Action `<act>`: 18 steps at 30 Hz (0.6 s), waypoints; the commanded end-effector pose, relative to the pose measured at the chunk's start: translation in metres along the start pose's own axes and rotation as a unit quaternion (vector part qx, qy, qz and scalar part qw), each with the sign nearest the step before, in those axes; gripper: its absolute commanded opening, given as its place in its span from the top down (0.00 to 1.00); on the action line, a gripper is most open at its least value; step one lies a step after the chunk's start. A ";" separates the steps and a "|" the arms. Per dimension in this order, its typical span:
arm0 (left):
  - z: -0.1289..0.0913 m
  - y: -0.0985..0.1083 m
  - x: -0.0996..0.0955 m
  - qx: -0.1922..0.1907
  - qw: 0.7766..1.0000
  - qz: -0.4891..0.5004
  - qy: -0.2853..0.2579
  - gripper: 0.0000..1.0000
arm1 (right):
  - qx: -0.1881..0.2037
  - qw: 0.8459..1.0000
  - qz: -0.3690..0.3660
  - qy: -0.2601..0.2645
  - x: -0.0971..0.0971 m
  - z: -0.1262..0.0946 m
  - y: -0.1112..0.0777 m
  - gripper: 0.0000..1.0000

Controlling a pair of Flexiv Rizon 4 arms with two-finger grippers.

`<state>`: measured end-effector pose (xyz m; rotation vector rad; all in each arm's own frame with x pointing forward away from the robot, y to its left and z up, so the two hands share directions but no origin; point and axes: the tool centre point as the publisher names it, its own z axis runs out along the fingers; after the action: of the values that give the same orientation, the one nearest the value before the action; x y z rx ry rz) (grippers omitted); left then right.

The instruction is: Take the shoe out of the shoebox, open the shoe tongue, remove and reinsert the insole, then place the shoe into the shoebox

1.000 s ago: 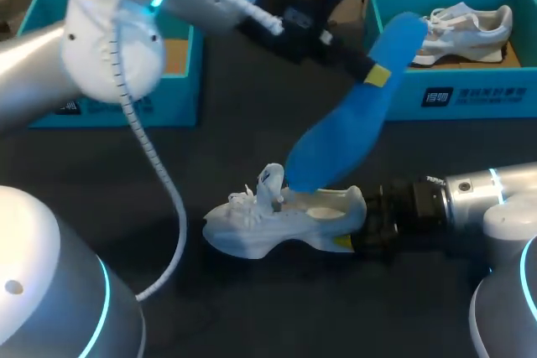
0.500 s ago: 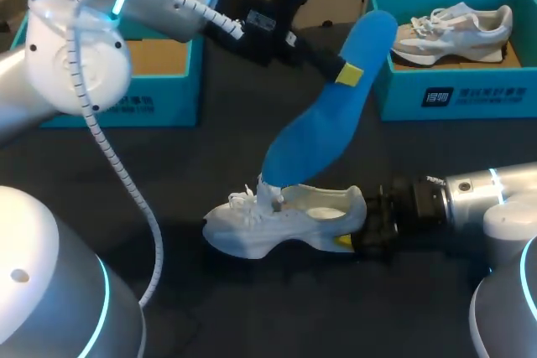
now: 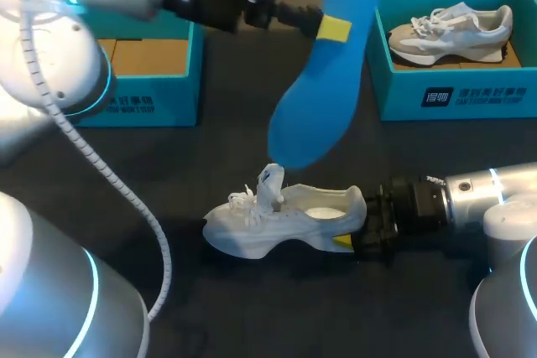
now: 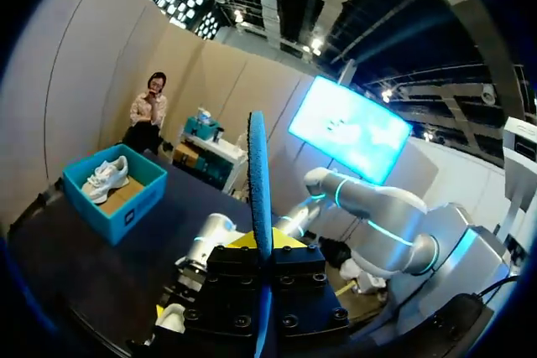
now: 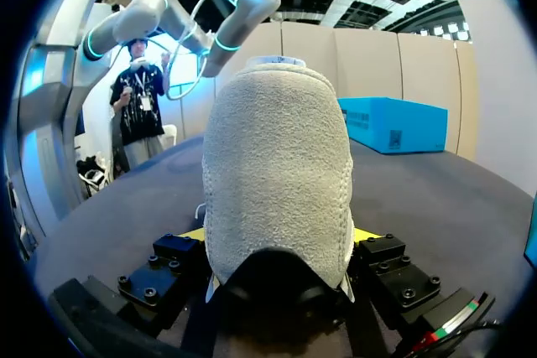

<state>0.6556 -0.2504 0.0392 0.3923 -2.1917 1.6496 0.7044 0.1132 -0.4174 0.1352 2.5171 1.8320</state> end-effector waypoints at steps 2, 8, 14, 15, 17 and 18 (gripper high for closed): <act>-0.031 -0.001 0.025 0.029 0.999 0.023 0.012 1.00 | 0.002 1.000 0.000 -0.001 0.000 0.001 0.001 1.00; -0.049 -0.014 0.039 0.061 0.998 0.025 0.014 1.00 | 0.002 1.000 0.000 -0.001 0.000 0.001 0.001 1.00; -0.056 -0.043 0.060 0.035 0.997 0.040 0.064 1.00 | 0.002 1.000 0.000 -0.001 0.000 0.001 0.001 1.00; -0.056 -0.043 0.060 0.035 0.997 0.040 0.064 1.00 | 0.002 1.000 0.000 -0.001 0.000 0.001 0.001 1.00; -0.056 -0.043 0.060 0.035 0.997 0.040 0.064 1.00 | 0.002 1.000 0.000 -0.001 0.000 0.001 0.001 1.00; -0.056 -0.043 0.060 0.035 0.997 0.040 0.064 1.00 | 0.002 1.000 0.000 -0.001 0.000 0.001 0.001 1.00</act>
<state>0.6216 -0.2039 0.1090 0.2287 -2.0554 1.7905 0.7044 0.1131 -0.4175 0.1354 2.5171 1.8319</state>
